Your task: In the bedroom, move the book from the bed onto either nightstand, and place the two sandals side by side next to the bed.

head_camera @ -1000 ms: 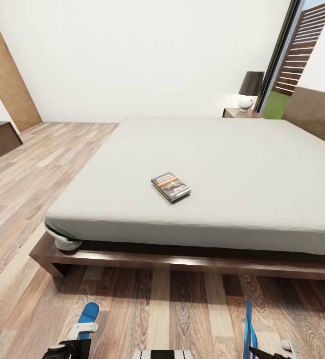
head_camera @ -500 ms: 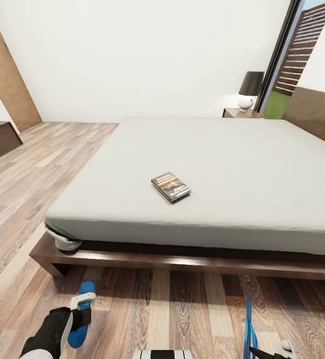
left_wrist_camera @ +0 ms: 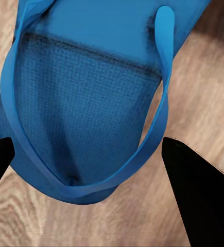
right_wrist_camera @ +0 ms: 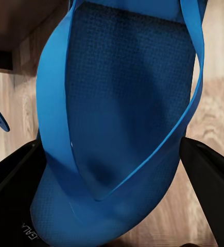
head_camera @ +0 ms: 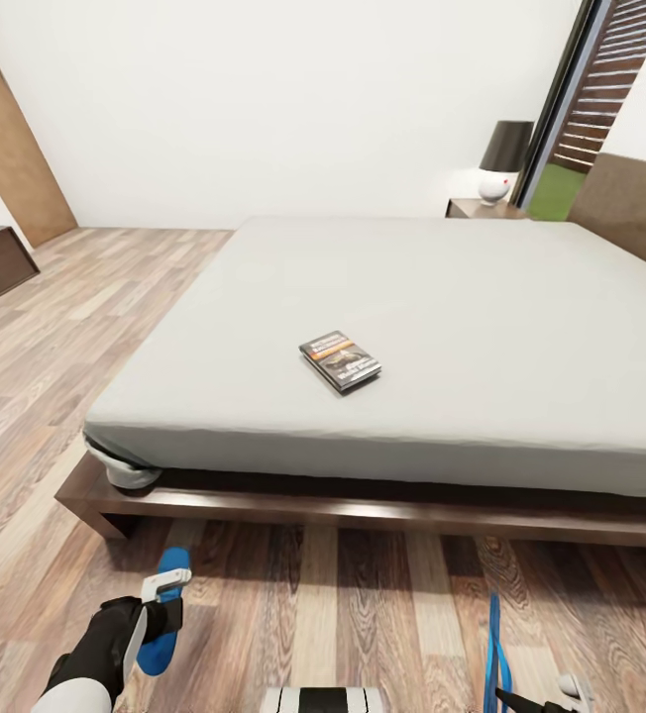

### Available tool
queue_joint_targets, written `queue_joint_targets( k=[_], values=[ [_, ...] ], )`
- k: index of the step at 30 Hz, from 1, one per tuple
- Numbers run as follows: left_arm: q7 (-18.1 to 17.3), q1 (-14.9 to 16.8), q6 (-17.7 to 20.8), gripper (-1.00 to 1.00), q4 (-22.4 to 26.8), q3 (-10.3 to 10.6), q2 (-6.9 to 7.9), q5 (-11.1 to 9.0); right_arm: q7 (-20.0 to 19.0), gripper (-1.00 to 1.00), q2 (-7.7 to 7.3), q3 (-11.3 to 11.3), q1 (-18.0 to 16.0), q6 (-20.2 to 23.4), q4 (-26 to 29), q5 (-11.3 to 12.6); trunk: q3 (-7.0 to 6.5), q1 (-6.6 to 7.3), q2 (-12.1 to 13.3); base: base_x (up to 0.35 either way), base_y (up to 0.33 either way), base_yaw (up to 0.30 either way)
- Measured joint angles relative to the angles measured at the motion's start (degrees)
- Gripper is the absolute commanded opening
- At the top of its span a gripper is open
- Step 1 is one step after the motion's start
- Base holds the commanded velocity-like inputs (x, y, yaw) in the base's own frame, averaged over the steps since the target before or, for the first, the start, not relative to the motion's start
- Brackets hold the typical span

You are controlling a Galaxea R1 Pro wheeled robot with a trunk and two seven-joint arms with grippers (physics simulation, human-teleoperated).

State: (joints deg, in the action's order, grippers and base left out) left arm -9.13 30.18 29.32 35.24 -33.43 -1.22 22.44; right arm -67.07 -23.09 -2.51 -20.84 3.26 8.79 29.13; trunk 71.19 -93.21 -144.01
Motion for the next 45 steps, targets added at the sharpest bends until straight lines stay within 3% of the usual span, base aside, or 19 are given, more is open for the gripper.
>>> queue_joint_targets(
  k=[5, 7, 10, 11, 13, 15, 19, 23, 45],
  values=[
    [-0.06, 0.0, -0.08, -1.0, -0.09, 0.04, -0.06, 0.08, -0.45, -1.0, -0.12, 0.2, 0.02, 0.27, 0.19, 0.06, 1.11, -0.13, -0.07, 0.0, 0.0, 0.0],
    [-0.08, 0.0, -0.08, -1.0, -0.08, 0.04, -0.02, 0.09, -0.56, -1.0, -0.82, 0.77, 0.01, 1.86, 0.68, 0.07, 1.55, -0.18, -0.09, 0.0, 0.0, 0.0],
    [-0.1, 0.01, -0.09, -1.0, -0.12, 0.04, -0.08, 0.06, -0.61, -1.0, -3.79, 1.49, -0.13, 14.48, 3.9, 0.19, 1.56, -0.18, -0.1, 0.0, 0.0, 0.0],
    [-0.18, 0.01, -0.09, -1.0, -0.14, 0.04, -0.09, 0.05, -0.53, -1.0, -4.74, 1.82, -0.18, 19.42, 7.66, 0.39, 1.55, -0.17, -0.1, 0.0, 0.0, 0.0],
    [-0.24, 0.01, -0.09, -1.0, -0.14, 0.04, -0.09, 0.06, -0.47, -1.0, -5.81, 2.89, -0.19, 23.72, 13.23, 0.49, 1.55, -0.17, -0.1, 0.0, 0.0, 0.0],
    [-0.22, 0.01, -0.09, -1.0, -0.17, 0.1, -0.21, 0.05, -0.47, -1.0, -6.35, 6.73, -0.19, 28.77, 17.26, 0.53, 1.55, -0.17, -0.1, 0.0, 0.0, 0.0],
    [-0.15, 0.01, -0.16, -1.0, -0.21, 0.2, -0.34, 0.13, -0.68, -1.0, -6.58, 12.76, -0.16, 37.44, 19.64, 0.4, 1.56, -0.18, -0.1, 0.0, 0.0, 0.0],
    [-0.18, 0.0, -0.27, -1.0, -0.22, 0.22, -0.48, 0.16, -0.35, -1.0, -6.53, 14.11, -0.14, 38.96, 20.09, 0.17, 1.77, -0.21, -0.11, 0.0, 0.0, 0.0],
    [-0.19, 0.0, -0.35, -1.0, -0.15, 0.22, -0.4, 0.2, -0.38, -1.0, -6.52, 14.31, -0.14, 39.15, 20.14, 0.17, 6.65, -0.77, -0.4, 0.0, 0.0, 0.0]
  ],
)
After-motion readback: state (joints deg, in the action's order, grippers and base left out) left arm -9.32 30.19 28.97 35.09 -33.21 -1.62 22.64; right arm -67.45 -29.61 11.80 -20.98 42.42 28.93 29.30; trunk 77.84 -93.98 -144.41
